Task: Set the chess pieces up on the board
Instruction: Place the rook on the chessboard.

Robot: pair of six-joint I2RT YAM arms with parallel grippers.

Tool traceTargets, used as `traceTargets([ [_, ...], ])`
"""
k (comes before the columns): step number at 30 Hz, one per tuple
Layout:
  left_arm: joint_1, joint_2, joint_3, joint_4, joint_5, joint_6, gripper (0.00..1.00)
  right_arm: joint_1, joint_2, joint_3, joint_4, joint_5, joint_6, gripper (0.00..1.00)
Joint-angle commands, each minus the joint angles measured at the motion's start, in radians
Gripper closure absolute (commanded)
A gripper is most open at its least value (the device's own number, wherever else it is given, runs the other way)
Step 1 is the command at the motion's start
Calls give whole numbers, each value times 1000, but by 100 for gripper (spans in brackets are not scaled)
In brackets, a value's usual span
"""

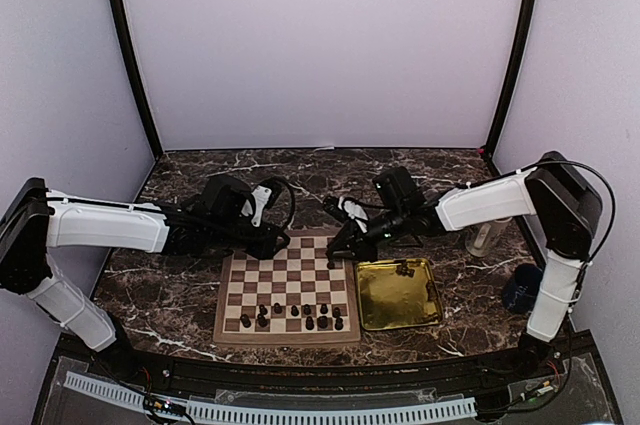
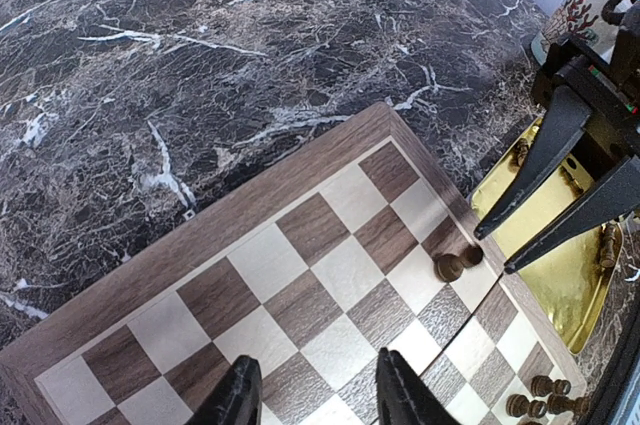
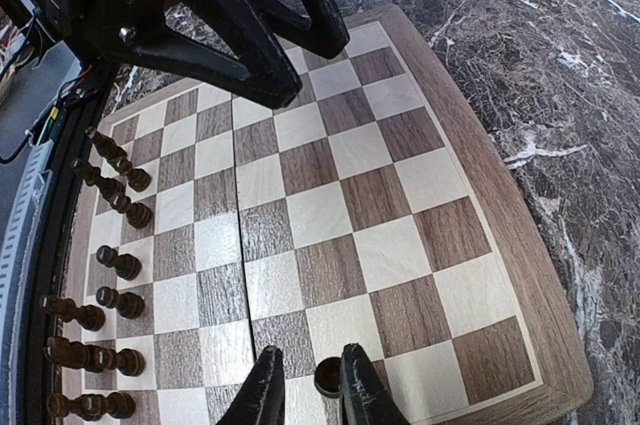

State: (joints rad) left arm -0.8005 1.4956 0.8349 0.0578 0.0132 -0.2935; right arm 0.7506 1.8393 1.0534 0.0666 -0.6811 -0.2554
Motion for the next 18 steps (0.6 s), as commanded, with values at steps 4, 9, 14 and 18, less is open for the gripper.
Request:
traceTargets([
  [4,4,6,17,-4,8,11,58,9,46,10,17,25,-2,76],
  [9,3,27,52,-49,67,59,58,2,-19,21,-46,9,0,71],
  [14,3,78,146,-175,136,154,56,-24,-148,72,-185,10,-21,65],
  [18,-2,128,255,-286,175,235,55,-89,-234,119,-324,15,-49,60],
])
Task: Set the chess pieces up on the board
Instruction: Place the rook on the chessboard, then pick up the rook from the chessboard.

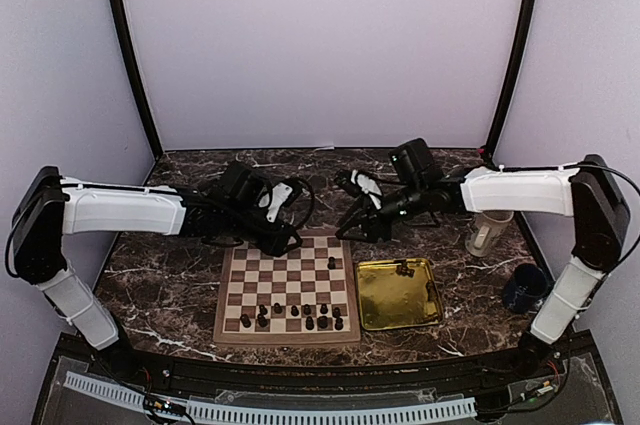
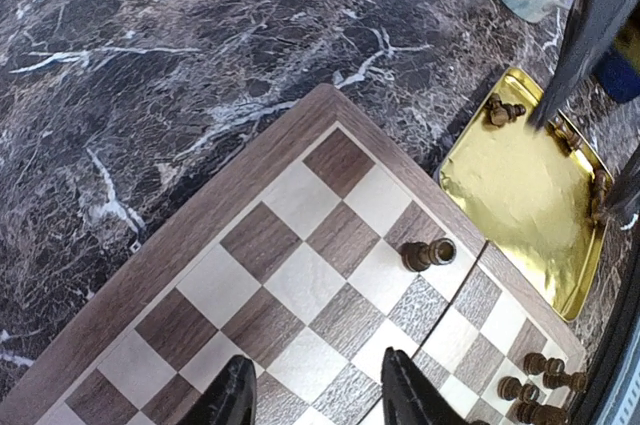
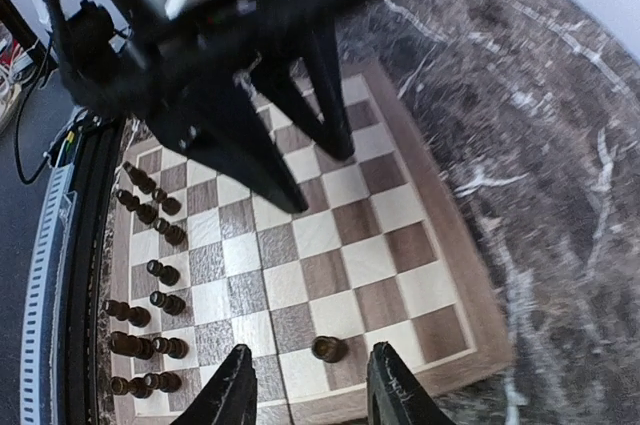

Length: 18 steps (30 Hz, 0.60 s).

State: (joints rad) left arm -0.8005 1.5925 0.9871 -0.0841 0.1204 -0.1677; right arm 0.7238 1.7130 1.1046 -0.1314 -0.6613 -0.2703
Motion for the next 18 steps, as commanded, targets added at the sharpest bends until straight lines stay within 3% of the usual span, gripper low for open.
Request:
traceTargets([
  [1,-5,47,133,-180,77,126,54,-79,-129,64,-149,4,-47,59],
  [6,-36,141,289,-321,103,197,54,-155,-227,-25,-238,79,-95,54],
  [9,-57,205,374,-382,107,225,54,-226,-270,-118,-194,59,-101,49],
  [14,-85,303,482,-434,89,243,54,-344,-302,-117,-172,35,-99,45],
  [18,-102,366,532,-440,72,249,54,-361,-322,-135,-163,57,-124,44],
])
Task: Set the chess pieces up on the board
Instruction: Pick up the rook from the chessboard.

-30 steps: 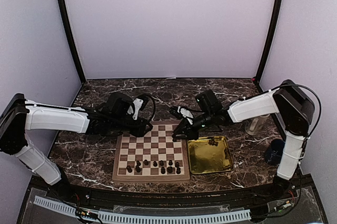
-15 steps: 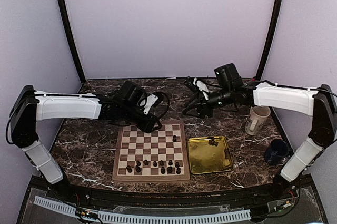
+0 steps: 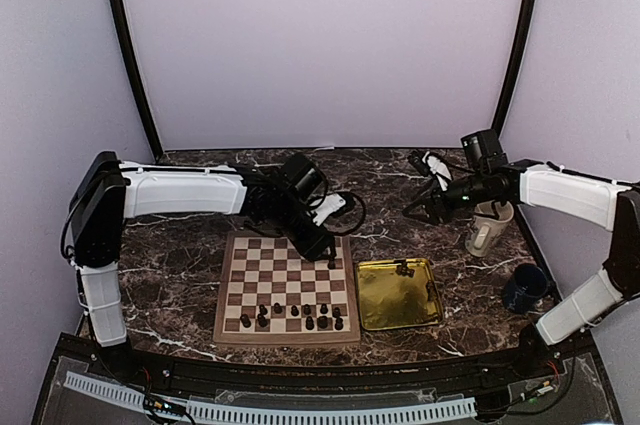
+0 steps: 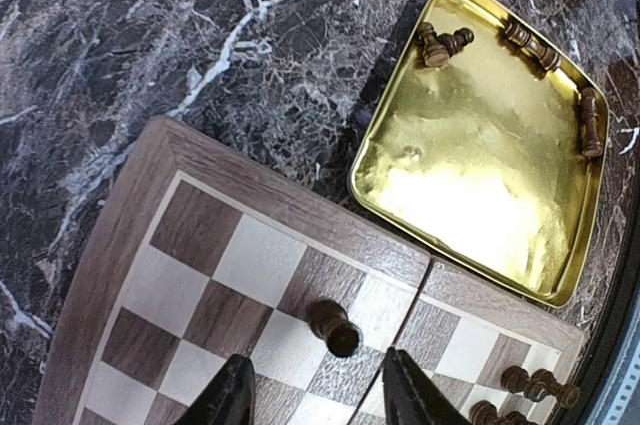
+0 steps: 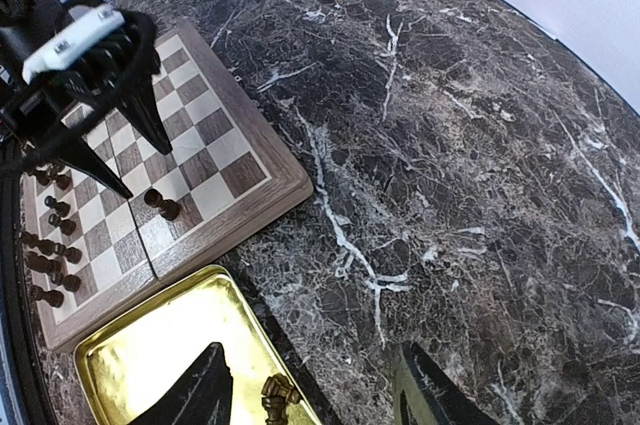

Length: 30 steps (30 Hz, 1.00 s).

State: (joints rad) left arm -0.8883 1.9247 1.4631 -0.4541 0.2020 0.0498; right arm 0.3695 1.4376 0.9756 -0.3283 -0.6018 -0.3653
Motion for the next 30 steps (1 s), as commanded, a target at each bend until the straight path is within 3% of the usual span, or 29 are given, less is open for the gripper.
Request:
traceTargets([
  [1,-17,47,70,-77,-9,33,54,-7,-49,-10,35,-1,-32,44],
  [10,-29,123,144,-144,-19,52,58,-7,-29,-3,15,-18,-61,44],
  [22,-34,123,146,-192,2,73,80,-7,-1,10,-11,-35,-84,44],
  [30,-34,123,151,-179,23,74,87,-7,0,9,-14,-33,-88,45],
])
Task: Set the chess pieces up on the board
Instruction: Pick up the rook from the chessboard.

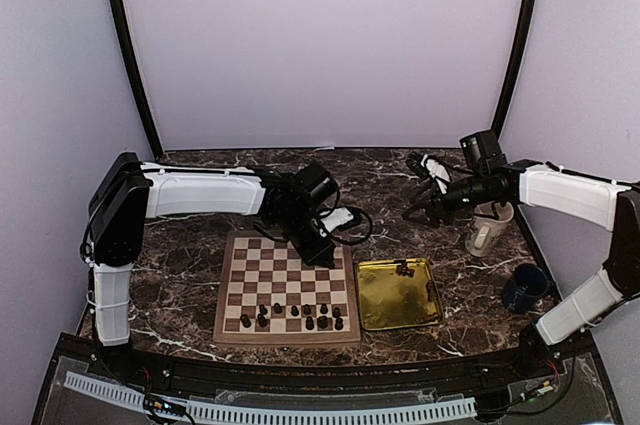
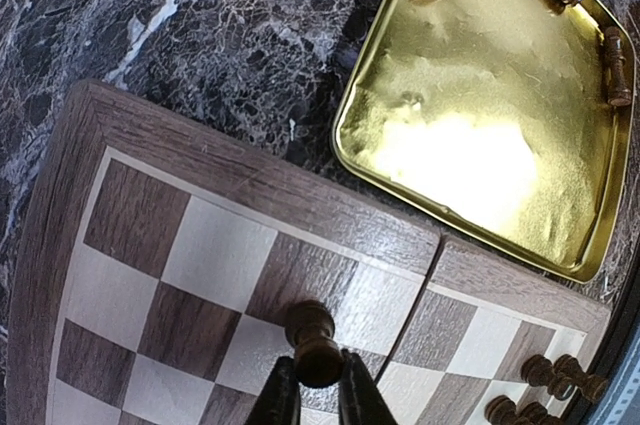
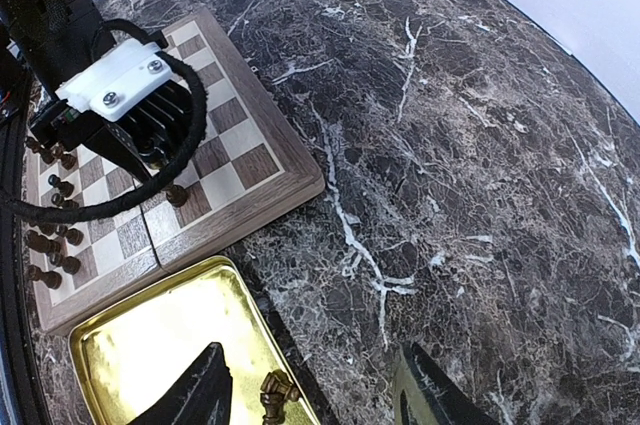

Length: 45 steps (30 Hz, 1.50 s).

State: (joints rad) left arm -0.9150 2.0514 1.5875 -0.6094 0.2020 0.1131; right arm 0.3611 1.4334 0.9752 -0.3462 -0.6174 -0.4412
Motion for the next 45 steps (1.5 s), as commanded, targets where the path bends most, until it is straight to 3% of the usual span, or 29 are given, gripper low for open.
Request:
traceTargets([
  [1,-7,-4,32,-33,23,11,88,1,5,10,3,-17,-13,45],
  [10,-7,-92,-10,-81,-26,5,89,1,18,14,-1,-30,-19,45],
  [16,-7,-65,-32,-59,-29,0,88,1,33,22,-17,-37,-24,45],
  [23,-7,-50,-30,-43,-36,0,67,1,36,22,-17,-36,-26,45],
  [29,-7,-31,-11,-17,-34,0,65,1,41,25,-21,-36,-29,45],
  [41,-7,-12,14,-49,-19,7,85,1,46,26,-24,-35,-34,45],
  [45,-7,-40,15,-79,-29,0,87,1,51,28,-29,-39,-35,45],
])
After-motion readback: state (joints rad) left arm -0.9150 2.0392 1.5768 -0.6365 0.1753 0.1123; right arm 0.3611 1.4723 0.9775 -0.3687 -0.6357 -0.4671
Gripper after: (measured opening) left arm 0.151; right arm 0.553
